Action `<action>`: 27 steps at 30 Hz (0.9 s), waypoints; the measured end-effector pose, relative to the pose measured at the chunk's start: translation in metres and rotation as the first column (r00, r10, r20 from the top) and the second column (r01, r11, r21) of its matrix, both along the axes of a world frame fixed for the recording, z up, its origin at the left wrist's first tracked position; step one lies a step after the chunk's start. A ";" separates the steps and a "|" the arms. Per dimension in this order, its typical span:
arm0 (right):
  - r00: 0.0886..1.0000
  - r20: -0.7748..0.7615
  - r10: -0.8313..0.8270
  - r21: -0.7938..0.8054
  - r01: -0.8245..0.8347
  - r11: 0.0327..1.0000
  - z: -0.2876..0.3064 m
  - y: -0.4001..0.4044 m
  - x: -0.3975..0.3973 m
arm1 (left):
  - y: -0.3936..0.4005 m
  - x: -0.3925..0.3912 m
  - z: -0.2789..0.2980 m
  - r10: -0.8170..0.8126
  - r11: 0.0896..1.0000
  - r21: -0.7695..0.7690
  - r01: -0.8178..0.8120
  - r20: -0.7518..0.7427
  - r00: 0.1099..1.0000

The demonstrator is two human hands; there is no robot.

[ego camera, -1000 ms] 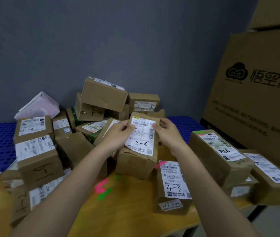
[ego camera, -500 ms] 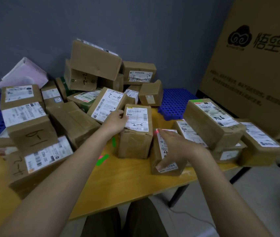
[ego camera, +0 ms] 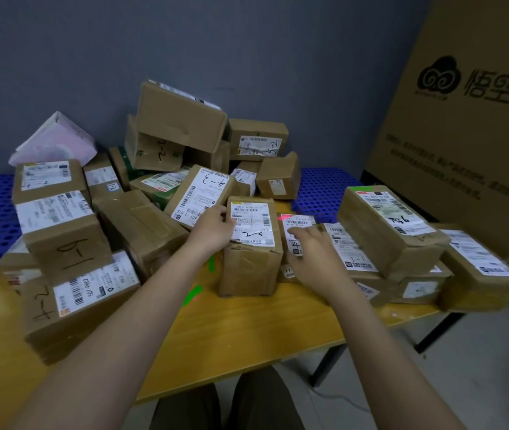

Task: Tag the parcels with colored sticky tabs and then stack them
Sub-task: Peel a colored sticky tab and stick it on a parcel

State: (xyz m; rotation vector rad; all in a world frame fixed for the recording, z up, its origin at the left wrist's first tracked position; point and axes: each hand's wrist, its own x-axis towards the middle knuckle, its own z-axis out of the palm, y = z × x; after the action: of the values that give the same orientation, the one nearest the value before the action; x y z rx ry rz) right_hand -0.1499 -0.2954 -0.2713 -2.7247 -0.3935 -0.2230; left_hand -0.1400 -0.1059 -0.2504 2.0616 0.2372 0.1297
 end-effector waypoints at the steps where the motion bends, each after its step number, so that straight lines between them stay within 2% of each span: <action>1: 1.000 -0.009 0.013 -0.042 -0.013 0.999 -0.003 0.000 0.001 | -0.001 0.000 -0.001 0.005 1.000 0.001 -0.005 0.008 1.000; 3: 1.000 0.008 0.012 -0.069 -0.011 0.998 -0.007 -0.001 0.008 | -0.003 0.000 0.000 0.020 1.000 -0.005 -0.020 0.016 1.000; 7: 0.998 0.069 0.004 0.054 -0.008 0.999 -0.005 0.000 0.012 | 0.002 -0.003 0.000 0.021 0.999 -0.037 -0.020 0.034 0.999; 10: 0.941 0.334 0.055 0.166 -0.116 0.979 -0.001 0.013 -0.008 | 0.022 -0.012 -0.003 0.027 1.000 0.006 -0.028 0.126 0.992; 11: 0.902 0.423 0.090 0.174 -0.178 0.969 0.001 0.022 -0.019 | 0.030 -0.017 -0.004 0.020 0.998 0.059 -0.030 0.154 0.988; 13: 0.842 0.500 0.201 0.140 -0.308 0.941 -0.001 0.042 -0.040 | 0.046 -0.031 -0.006 -0.024 0.981 0.191 -0.011 0.176 0.984; 15: 0.833 0.448 0.326 0.101 -0.409 0.907 -0.010 0.067 -0.055 | 0.058 -0.045 -0.007 -0.075 0.956 0.292 0.021 0.173 0.982; 17: 0.881 0.230 0.413 0.061 -0.436 0.898 -0.022 0.094 -0.060 | 0.067 -0.059 -0.010 -0.104 0.934 0.354 0.037 0.172 0.980; 20: 0.943 -0.055 0.329 -0.087 -0.333 0.939 -0.041 0.135 -0.050 | 0.078 -0.074 -0.016 -0.111 0.917 0.399 0.023 0.199 0.974; 23: 0.966 -0.112 0.234 -0.195 -0.252 0.948 -0.052 0.160 -0.040 | 0.086 -0.083 -0.018 -0.113 0.912 0.410 0.011 0.227 0.967; 27: 0.976 -0.119 0.184 -0.184 -0.203 0.962 -0.055 0.167 -0.031 | 0.094 -0.087 -0.018 -0.108 0.919 0.393 0.002 0.248 0.963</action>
State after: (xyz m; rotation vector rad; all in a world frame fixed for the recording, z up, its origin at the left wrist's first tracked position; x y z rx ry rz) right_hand -0.1805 -0.1279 -0.3260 -2.8481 -0.6816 0.0072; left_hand -0.2268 -0.0114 -0.2685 2.4141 -0.0183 0.4477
